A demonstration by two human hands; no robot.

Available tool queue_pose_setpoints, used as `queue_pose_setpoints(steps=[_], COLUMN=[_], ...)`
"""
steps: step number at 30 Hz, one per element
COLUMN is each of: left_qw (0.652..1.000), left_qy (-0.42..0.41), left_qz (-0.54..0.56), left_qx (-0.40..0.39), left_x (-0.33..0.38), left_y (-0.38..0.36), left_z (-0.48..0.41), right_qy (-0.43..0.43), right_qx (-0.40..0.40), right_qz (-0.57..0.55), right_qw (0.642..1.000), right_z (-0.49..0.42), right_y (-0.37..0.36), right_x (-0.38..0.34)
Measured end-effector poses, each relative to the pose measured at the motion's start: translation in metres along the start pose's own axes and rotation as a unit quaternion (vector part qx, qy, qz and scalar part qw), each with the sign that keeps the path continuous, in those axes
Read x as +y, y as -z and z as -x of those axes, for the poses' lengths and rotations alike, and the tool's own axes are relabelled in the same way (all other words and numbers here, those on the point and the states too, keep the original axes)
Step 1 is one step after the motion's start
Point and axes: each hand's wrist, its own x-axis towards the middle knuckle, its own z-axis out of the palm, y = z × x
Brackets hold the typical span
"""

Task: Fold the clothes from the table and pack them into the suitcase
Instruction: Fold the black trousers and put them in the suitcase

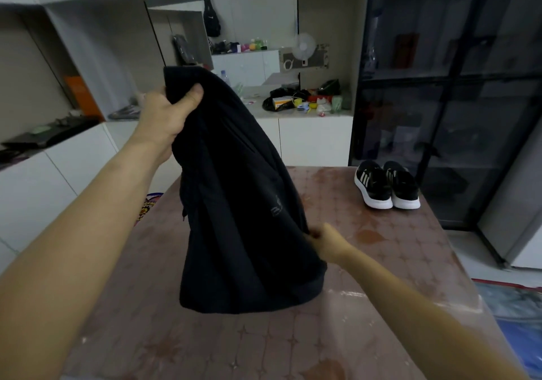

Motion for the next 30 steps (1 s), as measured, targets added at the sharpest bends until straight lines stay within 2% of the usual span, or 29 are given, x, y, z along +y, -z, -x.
queue_pose_setpoints(steps=[2, 3, 7, 10, 16, 19, 22, 25, 28, 30], left_qw=[1.000, 1.000, 0.998, 0.998, 0.996, 0.994, 0.992, 0.988, 0.981, 0.974], left_qy=[-0.001, 0.002, 0.016, 0.014, 0.035, 0.055, 0.074, 0.075, 0.081, 0.095], left_qz=[-0.013, -0.022, -0.054, -0.047, -0.046, -0.050, -0.058, -0.081, -0.114, -0.146], left_qx=[0.015, 0.022, 0.027, 0.041, 0.063, 0.074, 0.090, 0.109, 0.137, 0.147], left_x=[-0.001, -0.003, -0.017, -0.021, -0.025, -0.029, -0.033, -0.038, -0.050, -0.065], left_y=[0.000, -0.001, -0.013, -0.034, -0.051, -0.052, -0.052, -0.050, -0.040, -0.027], left_z=[0.001, 0.001, 0.005, 0.011, 0.016, 0.024, 0.033, 0.037, 0.037, 0.036], right_qy=[-0.019, -0.016, 0.053, 0.105, 0.144, 0.157, 0.198, 0.219, 0.196, 0.129], right_qx=[0.108, 0.167, 0.322, 0.368, 0.322, 0.293, 0.290, 0.283, 0.191, 0.119], right_qz=[-0.148, -0.172, -0.080, -0.042, -0.009, 0.008, 0.017, -0.011, 0.035, 0.051], right_qw=[0.983, 0.971, 0.942, 0.923, 0.936, 0.943, 0.936, 0.934, 0.961, 0.983], right_z=[0.001, 0.002, 0.012, 0.025, 0.051, 0.063, 0.072, 0.072, 0.058, 0.048], right_y=[0.032, 0.053, 0.139, 0.200, 0.270, 0.281, 0.287, 0.289, 0.269, 0.247], right_x=[0.013, 0.020, 0.033, 0.029, 0.013, 0.011, 0.003, -0.005, 0.009, 0.037])
